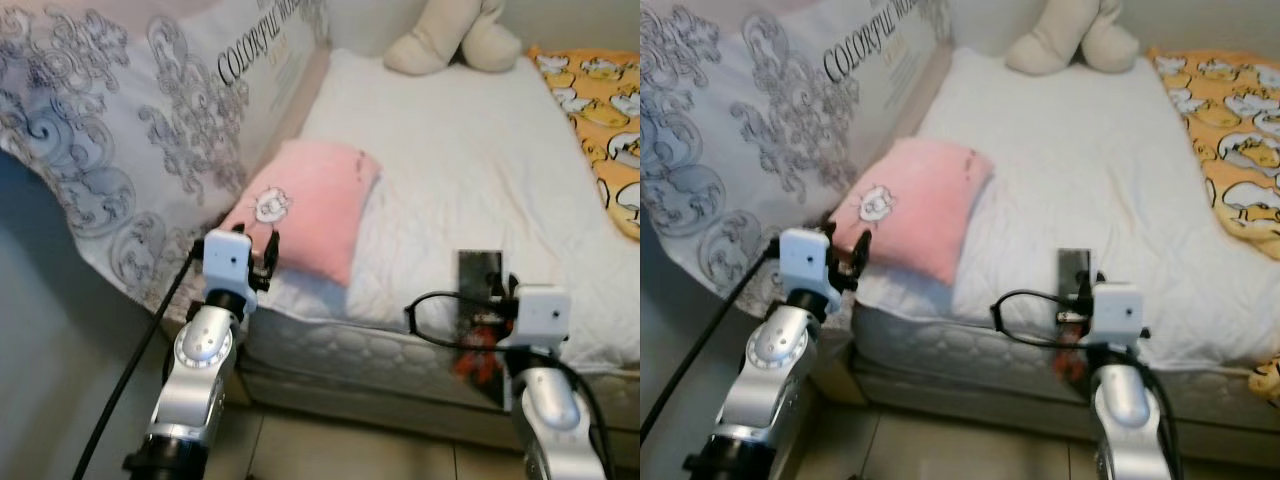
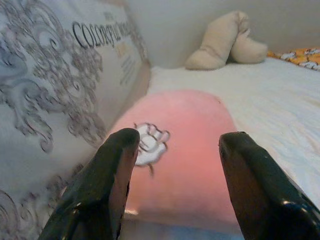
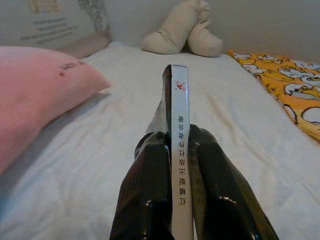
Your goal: Clean up the room
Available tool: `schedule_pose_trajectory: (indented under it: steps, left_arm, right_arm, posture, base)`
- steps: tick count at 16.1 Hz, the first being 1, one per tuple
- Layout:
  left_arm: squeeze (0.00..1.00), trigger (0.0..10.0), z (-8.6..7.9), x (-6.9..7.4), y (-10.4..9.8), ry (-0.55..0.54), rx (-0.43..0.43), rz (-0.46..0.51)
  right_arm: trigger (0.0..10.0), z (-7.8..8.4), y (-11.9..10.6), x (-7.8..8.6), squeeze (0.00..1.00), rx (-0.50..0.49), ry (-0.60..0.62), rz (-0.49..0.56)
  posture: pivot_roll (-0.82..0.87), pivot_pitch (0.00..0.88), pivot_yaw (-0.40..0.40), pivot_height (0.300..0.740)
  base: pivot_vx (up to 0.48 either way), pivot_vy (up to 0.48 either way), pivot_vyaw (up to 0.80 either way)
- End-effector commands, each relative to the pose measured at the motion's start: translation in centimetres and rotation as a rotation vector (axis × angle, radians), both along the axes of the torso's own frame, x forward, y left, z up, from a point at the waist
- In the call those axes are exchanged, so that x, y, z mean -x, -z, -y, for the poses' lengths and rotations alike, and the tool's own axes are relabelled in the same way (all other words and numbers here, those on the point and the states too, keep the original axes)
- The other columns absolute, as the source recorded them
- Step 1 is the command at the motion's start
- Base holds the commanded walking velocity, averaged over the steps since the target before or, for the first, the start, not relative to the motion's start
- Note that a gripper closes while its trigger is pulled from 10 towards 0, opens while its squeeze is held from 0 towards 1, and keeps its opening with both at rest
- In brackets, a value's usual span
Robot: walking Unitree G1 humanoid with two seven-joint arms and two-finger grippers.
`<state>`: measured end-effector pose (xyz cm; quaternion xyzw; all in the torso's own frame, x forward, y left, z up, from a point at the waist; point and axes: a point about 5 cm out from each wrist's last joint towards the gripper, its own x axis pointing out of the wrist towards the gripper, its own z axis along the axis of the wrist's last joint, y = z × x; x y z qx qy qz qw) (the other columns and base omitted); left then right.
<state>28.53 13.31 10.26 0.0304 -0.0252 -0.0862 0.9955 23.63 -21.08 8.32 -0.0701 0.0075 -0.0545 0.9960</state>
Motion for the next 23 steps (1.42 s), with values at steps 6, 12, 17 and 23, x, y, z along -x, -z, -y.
schedule_pose_trajectory:
  steps: [6, 12, 17, 23]
  left_arm:
    - [0.00, 10.0, -0.4, -1.8, -1.2, -0.067, 0.043, 0.020]
    - [0.00, 10.0, -1.1, -2.5, -2.0, -0.085, 0.040, 0.041]
    - [0.00, 10.0, -0.5, -3.5, -3.5, -0.031, 0.016, 0.071]
    - [0.00, 10.0, -3.2, -2.6, -5.7, -0.021, -0.072, 0.101]
  right_arm:
    - [0.0, -0.7, -1.1, -1.3, 0.00, -0.016, -0.015, 0.048]
    - [0.0, -2.8, -4.9, -4.1, 0.00, -0.044, -0.097, 0.169]
    - [0.0, -5.1, -10.7, -13.3, 0.00, -0.459, -0.259, 0.192]
    - [0.0, -3.5, 2.2, -11.4, 0.00, -0.952, -0.043, -0.360]
  posture:
    - [-0.19, 0.000, 0.056, 0.740]
    - [-0.18, 0.000, 0.070, 0.740]
    - [-0.13, 0.000, 0.114, 0.740]
    - [0.02, 0.080, 0.171, 0.740]
  base:
    - [0.465, 0.000, 0.00]
    - [0.480, 0.000, 0.00]
    - [0.192, 0.000, 0.00]
    - [0.000, 0.000, 0.00]
